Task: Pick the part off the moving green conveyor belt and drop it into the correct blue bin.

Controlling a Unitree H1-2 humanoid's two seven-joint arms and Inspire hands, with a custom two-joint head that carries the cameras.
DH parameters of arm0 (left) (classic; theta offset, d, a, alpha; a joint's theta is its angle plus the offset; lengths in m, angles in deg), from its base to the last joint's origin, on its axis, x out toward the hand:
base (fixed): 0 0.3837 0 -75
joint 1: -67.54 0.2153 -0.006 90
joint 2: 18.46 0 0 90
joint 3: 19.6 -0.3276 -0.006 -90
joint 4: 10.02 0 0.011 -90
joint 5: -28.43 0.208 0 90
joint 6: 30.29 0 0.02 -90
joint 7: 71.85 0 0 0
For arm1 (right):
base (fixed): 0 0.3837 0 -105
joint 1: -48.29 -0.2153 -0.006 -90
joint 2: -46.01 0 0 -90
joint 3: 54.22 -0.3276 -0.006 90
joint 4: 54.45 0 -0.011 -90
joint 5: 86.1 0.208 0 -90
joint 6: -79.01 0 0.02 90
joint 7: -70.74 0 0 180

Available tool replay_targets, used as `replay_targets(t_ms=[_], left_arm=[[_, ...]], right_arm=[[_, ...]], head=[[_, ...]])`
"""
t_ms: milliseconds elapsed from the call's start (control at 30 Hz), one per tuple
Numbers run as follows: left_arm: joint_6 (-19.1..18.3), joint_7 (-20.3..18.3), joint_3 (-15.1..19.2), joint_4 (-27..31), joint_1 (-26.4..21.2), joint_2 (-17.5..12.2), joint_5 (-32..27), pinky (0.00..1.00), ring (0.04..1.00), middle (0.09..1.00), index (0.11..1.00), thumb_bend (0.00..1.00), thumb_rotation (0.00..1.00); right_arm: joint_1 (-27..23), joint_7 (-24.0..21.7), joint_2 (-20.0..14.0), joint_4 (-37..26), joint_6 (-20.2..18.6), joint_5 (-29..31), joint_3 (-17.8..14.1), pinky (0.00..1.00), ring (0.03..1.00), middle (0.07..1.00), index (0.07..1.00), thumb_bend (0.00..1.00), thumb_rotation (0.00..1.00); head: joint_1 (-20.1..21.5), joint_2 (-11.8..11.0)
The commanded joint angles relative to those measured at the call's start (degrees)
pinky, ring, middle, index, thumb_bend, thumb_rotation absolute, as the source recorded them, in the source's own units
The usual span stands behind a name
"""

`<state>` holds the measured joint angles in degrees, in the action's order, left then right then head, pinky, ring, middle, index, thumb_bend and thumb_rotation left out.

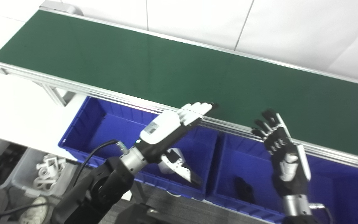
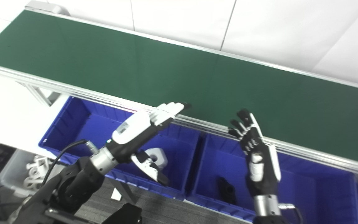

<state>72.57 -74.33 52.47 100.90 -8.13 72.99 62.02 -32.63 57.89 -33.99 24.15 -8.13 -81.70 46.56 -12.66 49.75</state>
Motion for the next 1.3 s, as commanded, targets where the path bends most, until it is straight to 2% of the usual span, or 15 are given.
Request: replay_targets(t_ms=[0,100,233,400,600,767,867,1100,1200,1233,1267], left_arm=[[2.55,2.37,1.55,-2.04,0.07,1.01,-3.76,1.0,1.0,1.0,1.0,1.0,0.89],[3.47,2.57,3.48,-6.92,0.2,2.55,-10.14,0.94,1.0,1.0,1.0,1.0,0.88],[5.88,2.46,5.24,-11.69,-1.03,3.28,-14.3,0.98,1.0,1.0,1.0,1.0,0.92],[7.89,-0.75,5.43,-15.31,-1.97,3.28,-23.2,0.98,1.0,1.0,1.0,1.0,0.92],[7.55,-3.11,4.04,-16.34,-2.28,4.71,-25.32,0.93,1.0,1.0,1.0,1.0,0.89],[8.38,-2.96,3.43,-17.57,-2.88,7.56,-25.7,0.96,1.0,1.0,0.997,1.0,0.9],[7.23,-2.44,3.15,-17.29,-2.79,9.53,-24.64,0.97,1.0,1.0,1.0,1.0,0.89],[6.48,-2.8,2.75,-17.25,-2.54,12.37,-25.1,0.99,1.0,1.0,1.0,1.0,0.89],[6.52,-2.72,2.85,-17.62,-2.05,12.8,-24.97,0.99,1.0,1.0,1.0,1.0,0.89],[7.11,-2.65,2.86,-18.19,-1.88,12.85,-24.86,0.99,1.0,1.0,1.0,1.0,0.89],[7.65,-2.62,2.88,-18.67,-1.72,12.84,-24.84,0.99,1.0,1.0,1.0,1.0,0.89]], right_arm=[[-0.44,0.41,0.88,-0.5,4.01,-0.93,0.39,0.82,0.882,0.934,0.948,1.0,1.0],[0.03,1.19,1.8,0.92,6.34,-3.05,0.99,0.85,0.914,0.954,0.954,1.0,1.0],[0.5,3.32,3.03,3.01,9.26,-5.46,0.68,0.88,0.938,0.966,0.964,1.0,1.0],[0.83,5.6,3.86,5.78,13.31,-6.93,-0.39,0.89,0.935,0.96,0.963,1.0,1.0],[1.64,5.81,3.01,7.51,16.15,-6.5,-1.16,0.89,0.929,0.958,0.963,1.0,1.0],[1.95,5.32,1.85,8.37,17.99,-5.37,-1.71,0.91,0.932,0.96,0.967,1.0,1.0],[2.09,5.1,0.99,8.6,18.77,-4.72,-2.08,0.92,0.936,0.962,0.971,1.0,0.99],[2.41,5.03,-0.43,9.7,19.53,-4.55,-2.85,0.9,0.934,0.954,0.965,1.0,1.0],[2.74,4.81,-0.71,10.0,19.8,-4.44,-2.83,0.89,0.932,0.953,0.964,1.0,1.0],[2.83,4.7,-0.76,10.67,20.44,-4.41,-2.84,0.89,0.93,0.952,0.963,1.0,1.0],[2.86,4.53,-0.77,11.32,21.07,-4.22,-2.83,0.89,0.927,0.949,0.961,1.0,1.0]], head=[[2.75,-0.87],[7.96,-2.85],[12.81,-5.06],[15.02,-7.13],[12.65,-8.43],[9.56,-8.78],[6.81,-9.15],[4.8,-10.42],[4.58,-12.15],[4.35,-14.74],[4.32,-15.31]])
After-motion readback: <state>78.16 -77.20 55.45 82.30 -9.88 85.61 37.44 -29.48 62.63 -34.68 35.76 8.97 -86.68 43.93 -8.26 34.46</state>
